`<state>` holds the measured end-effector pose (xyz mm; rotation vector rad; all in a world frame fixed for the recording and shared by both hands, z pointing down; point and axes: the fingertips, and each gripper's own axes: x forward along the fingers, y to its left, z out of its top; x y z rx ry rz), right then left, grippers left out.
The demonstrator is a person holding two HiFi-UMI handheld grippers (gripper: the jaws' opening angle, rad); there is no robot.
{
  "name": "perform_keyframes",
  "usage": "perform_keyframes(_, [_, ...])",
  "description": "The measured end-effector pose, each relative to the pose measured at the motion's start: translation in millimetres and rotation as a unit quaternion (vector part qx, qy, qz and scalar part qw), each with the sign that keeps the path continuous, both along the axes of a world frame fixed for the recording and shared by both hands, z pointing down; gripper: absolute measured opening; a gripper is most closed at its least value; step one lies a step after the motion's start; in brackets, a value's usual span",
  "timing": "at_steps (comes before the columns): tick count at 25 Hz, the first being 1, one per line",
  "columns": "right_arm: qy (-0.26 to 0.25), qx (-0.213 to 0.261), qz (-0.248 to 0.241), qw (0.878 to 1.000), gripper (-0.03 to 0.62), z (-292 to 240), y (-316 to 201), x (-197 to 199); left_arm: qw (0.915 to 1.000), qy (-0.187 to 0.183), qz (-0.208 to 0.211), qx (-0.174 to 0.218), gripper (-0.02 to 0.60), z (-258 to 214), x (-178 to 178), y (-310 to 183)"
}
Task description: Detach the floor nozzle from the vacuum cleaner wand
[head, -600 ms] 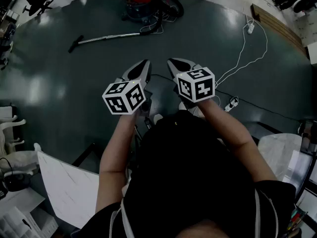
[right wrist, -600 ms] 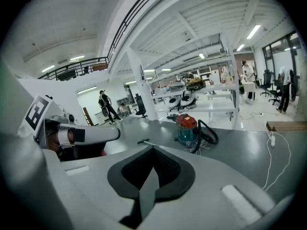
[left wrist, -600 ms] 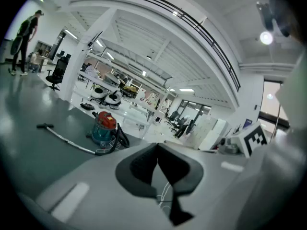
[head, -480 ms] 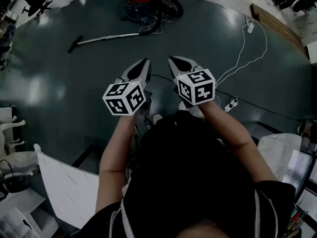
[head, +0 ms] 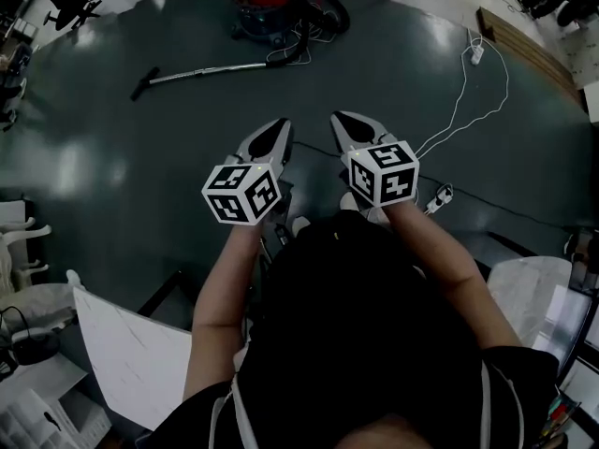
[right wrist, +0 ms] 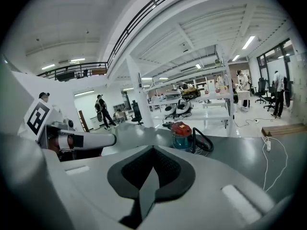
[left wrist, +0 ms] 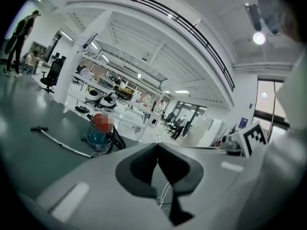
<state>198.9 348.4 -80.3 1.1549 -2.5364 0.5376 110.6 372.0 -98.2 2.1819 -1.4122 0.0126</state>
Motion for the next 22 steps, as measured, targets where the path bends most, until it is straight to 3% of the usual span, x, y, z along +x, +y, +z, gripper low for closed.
perform_keyframes(5, [-0.013,-0.012,0.010,1.000,-0.005,7,4,-3,0.9999,-0.012,0.004,-0.004,0.009,5,-10,11])
perform_keyframes(14, [-0.017,-0.018,0.042,0.999,-0.005,28,15,-14,0.9991,-0.029,-0.018,-0.026,0.009,19,-61,35])
perform_keyframes(22, [-0.010,0.003,0.022,1.000,-0.005,30,3,-23,0.9982,-0.015,-0.042,-0.040,0.009,36,-80,28])
